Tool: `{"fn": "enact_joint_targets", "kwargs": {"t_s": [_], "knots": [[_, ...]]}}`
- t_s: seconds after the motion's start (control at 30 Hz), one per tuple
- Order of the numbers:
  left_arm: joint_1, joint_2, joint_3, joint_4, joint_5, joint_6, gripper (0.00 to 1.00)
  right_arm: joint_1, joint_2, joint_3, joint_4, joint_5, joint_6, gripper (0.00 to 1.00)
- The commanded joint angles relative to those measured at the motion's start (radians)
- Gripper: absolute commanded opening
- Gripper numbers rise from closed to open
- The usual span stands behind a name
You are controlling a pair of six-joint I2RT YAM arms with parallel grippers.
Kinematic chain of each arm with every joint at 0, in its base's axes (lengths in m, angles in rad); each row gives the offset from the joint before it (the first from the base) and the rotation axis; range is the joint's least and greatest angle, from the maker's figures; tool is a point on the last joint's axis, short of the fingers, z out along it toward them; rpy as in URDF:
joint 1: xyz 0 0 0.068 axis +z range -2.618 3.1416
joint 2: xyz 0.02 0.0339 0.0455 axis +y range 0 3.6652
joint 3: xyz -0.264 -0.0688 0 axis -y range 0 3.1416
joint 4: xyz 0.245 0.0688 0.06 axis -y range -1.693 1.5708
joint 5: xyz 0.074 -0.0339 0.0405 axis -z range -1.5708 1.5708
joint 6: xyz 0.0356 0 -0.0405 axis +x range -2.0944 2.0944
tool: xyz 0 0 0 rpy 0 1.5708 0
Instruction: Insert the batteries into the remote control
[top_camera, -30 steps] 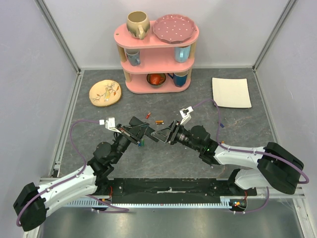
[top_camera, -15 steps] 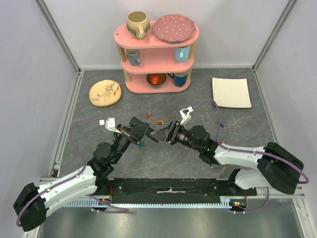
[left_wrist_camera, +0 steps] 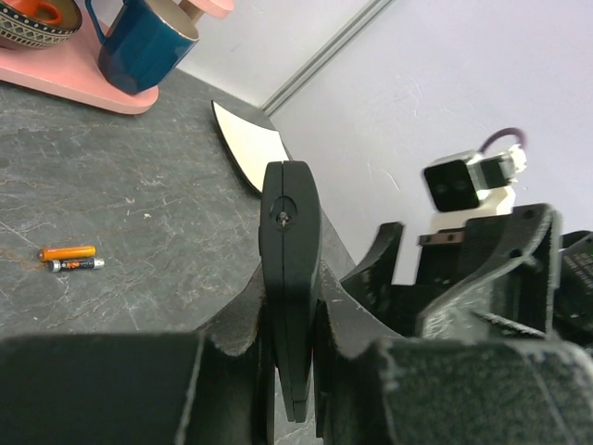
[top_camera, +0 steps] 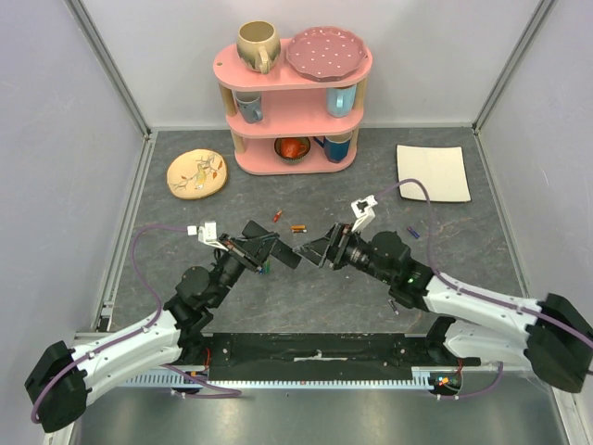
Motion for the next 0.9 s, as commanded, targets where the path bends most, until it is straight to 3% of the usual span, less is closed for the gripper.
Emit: {"fn": "enact_joint_targets", "kwargs": {"t_s": [0.0,0.1,0.2,0.3,0.53,0.87], "knots": [[0.002,0.001,-0.009,0.014,-0.041,-0.041,0.02,-0.008,-0.143,0.131,-0.345,0.053,-0.229,0.94],[0.009,0.014,0.004,-0.006,-0.012,-0.07,0.02,-0.007,-0.145,0.272,-0.609,0.06,-0.424,0.92],[0.038,0.067,0.033,-0.008,0.092,-0.122,0.02,0.006,-0.111,0.4,-0.818,0.17,-0.535,0.89],[0.075,0.132,0.05,0.015,0.215,-0.185,0.02,0.032,-0.094,0.465,-0.916,0.244,-0.621,0.87],[0.181,0.256,0.041,0.159,0.442,-0.333,0.02,0.127,-0.045,0.519,-1.023,0.329,-0.69,0.88],[0.281,0.524,0.049,0.544,0.69,-0.489,0.02,0.204,-0.048,0.46,-0.97,0.364,-0.58,0.87]]}}
